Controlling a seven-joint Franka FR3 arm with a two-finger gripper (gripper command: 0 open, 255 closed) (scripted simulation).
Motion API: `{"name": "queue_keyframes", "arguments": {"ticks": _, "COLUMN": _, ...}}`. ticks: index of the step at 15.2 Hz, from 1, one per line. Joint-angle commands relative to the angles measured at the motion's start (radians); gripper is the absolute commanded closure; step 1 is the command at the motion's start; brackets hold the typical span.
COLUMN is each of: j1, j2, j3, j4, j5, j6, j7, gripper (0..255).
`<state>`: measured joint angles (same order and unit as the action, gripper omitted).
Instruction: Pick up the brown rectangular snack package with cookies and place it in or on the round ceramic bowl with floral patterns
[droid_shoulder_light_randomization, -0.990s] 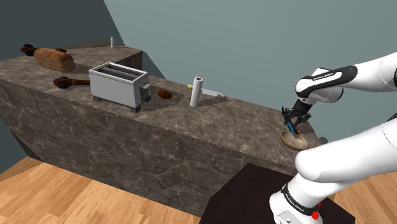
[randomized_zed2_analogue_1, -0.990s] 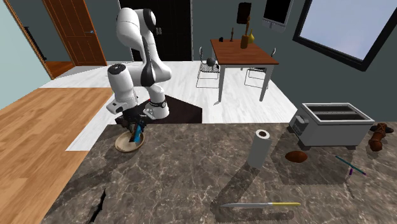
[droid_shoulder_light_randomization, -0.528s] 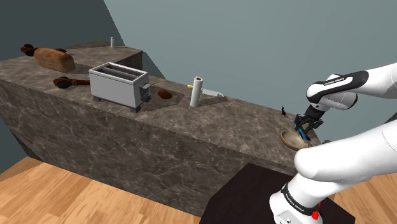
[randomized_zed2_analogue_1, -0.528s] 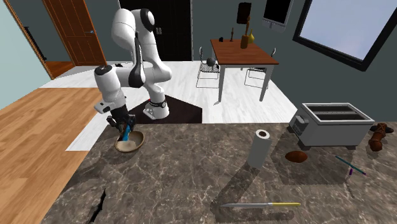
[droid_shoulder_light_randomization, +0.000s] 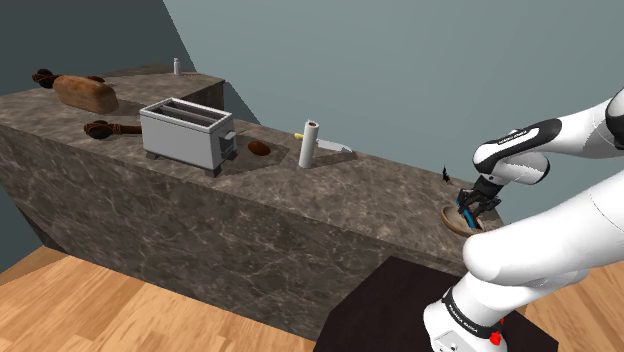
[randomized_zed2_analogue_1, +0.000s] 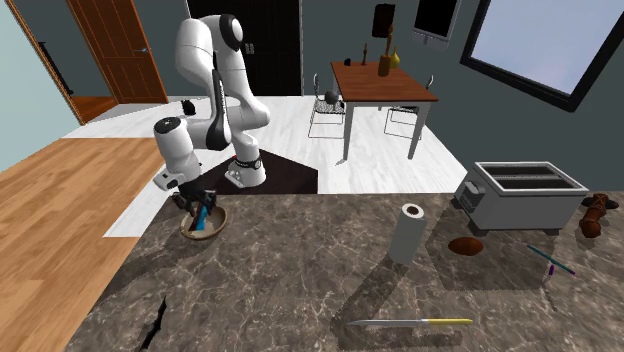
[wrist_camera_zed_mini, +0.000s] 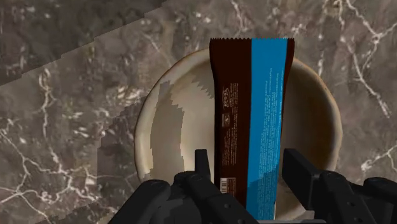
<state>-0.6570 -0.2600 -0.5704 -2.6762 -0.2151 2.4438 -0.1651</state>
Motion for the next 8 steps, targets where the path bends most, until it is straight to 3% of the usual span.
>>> {"name": "queue_keyframes", "arguments": {"ticks": 1, "j1": 0.006, "j2": 0.025, "j3": -0.008, "j4": -0.01, "j5": 0.01, "j6": 0.034, "j7": -0.008, "gripper": 255}}
{"name": "queue_keyframes", "arguments": {"ticks": 3, "j1": 0.016, "j2": 0.064, "j3": -0.019, "j4": -0.019, "j5": 0.03, "j6": 0.079, "j7": -0.024, "gripper": 255}}
{"name": "queue_keyframes", "arguments": {"ticks": 8, "j1": 0.016, "j2": 0.064, "j3": -0.018, "j4": -0.019, "j5": 0.03, "j6": 0.079, "j7": -0.024, "gripper": 255}}
